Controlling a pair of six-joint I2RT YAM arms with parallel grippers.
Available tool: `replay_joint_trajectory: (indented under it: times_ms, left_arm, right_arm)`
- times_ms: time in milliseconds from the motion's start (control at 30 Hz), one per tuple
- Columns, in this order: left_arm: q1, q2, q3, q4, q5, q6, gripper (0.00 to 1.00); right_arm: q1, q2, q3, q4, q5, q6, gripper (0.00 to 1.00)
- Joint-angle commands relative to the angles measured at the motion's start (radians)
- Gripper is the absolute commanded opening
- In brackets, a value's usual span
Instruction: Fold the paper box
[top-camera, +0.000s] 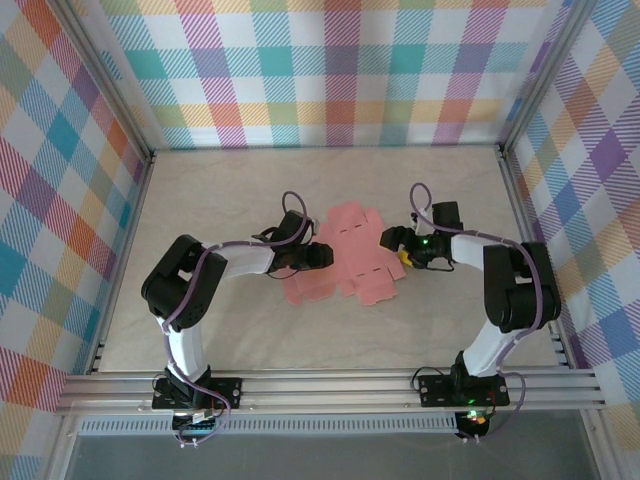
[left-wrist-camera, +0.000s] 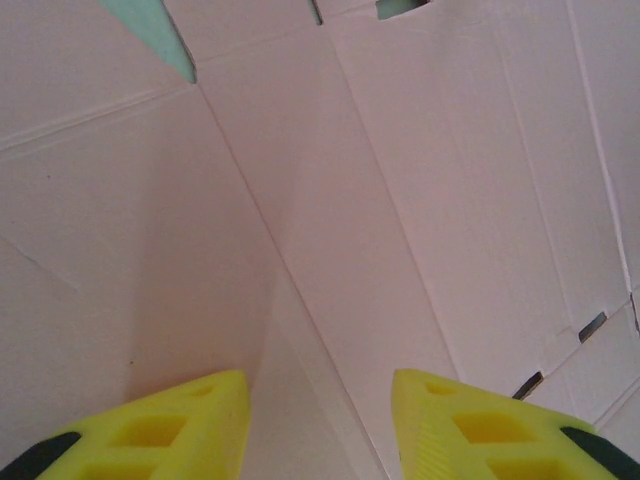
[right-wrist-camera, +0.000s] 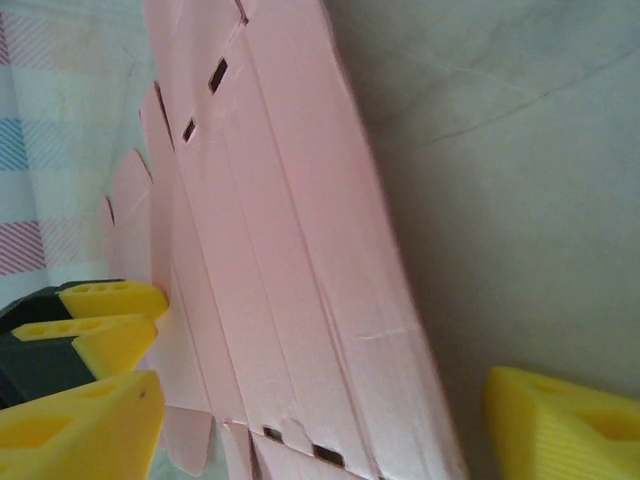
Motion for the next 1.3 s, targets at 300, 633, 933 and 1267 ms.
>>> replay_joint_trajectory:
  times_ms: [300,633,933,1267]
  left_arm:
    - [0.005,0.021,-0.032,-0.076,-0.008,0.006,0.43]
    - [0.005,0.021,-0.029,-0.081,0.001,0.012,0.43]
    - [0.005,0.015,-0.02,-0.093,0.002,0.012,0.52]
    - [-0.002,-0.235,0.016,-0.166,-0.106,0.048,0.92]
  right_arm:
    - [0.008,0.058,0.049,0.076,-0.018,-0.052,0.39]
    - [0.008,0.077,0.086,0.095,-0.055,-0.123,0.24]
    - [0.008,0.035,0.073,0.085,-0.037,-0.159,0.07]
    - [0.047,-0.05,0.094,-0.042,0.149,-0.252,0.0]
